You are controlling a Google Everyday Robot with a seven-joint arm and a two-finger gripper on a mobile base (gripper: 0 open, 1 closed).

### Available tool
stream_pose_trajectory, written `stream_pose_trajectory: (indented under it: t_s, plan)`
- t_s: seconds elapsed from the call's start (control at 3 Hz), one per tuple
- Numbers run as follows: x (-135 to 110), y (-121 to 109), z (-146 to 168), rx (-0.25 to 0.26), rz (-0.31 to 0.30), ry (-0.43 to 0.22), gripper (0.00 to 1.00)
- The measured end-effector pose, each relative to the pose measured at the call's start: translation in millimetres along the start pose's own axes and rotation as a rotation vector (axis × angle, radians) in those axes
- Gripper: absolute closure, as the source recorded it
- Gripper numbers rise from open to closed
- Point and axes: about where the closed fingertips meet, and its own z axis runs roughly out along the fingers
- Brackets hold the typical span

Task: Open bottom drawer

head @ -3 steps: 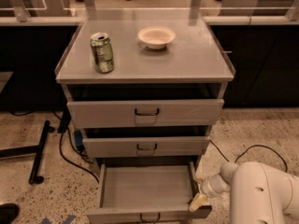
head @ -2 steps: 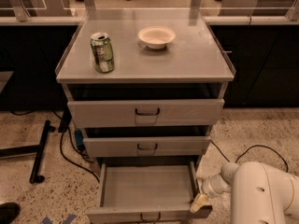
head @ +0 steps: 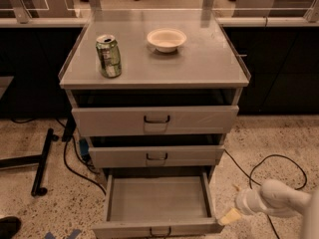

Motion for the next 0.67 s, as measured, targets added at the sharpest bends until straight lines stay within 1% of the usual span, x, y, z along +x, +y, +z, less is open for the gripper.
stream_pose_trajectory:
  t_s: [0.33,0.67]
  plan:
    - [15,10,-81,0.098,0.045,0.032,0.00]
    - [-2,14,-125,0.128,0.016,0.043,0.00]
